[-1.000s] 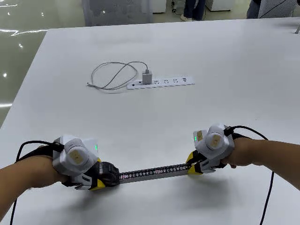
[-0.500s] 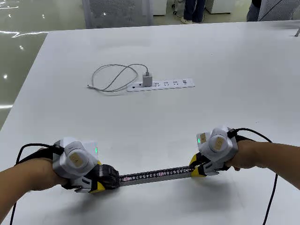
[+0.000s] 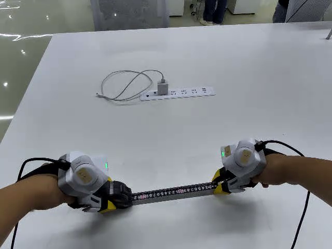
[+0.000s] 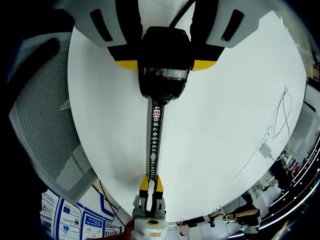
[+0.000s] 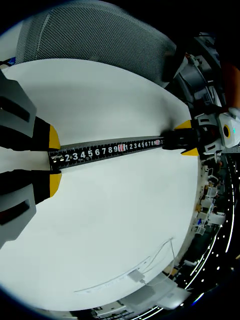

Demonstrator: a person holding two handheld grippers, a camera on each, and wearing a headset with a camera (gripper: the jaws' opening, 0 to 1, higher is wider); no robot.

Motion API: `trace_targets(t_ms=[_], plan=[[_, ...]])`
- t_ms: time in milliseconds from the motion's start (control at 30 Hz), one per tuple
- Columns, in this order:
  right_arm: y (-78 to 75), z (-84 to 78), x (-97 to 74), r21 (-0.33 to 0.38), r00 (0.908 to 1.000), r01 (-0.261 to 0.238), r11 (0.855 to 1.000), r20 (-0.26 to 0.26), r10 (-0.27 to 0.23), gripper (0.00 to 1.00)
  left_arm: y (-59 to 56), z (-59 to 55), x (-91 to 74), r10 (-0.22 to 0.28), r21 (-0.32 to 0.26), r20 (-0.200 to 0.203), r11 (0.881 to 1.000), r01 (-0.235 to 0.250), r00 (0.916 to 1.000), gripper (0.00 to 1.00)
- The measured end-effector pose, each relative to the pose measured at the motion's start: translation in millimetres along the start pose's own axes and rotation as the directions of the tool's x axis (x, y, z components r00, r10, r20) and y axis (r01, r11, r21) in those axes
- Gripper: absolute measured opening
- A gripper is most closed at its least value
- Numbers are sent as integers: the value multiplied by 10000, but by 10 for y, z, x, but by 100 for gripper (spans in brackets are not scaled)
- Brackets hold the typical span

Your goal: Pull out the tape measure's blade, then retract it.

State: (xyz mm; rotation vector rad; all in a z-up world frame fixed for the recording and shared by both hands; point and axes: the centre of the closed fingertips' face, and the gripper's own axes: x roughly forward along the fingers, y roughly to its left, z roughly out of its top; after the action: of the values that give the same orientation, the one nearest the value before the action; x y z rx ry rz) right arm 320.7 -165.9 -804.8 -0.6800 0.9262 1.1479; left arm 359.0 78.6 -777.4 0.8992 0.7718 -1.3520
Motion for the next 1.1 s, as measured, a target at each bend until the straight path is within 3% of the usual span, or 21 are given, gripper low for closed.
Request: trace_targets(t_ms=[1100], plan=[[-14,-74,-36,114,10000,74,9999,-20,-74,10,-2,2,1,4,3,-10,10000,-4,10000,32]])
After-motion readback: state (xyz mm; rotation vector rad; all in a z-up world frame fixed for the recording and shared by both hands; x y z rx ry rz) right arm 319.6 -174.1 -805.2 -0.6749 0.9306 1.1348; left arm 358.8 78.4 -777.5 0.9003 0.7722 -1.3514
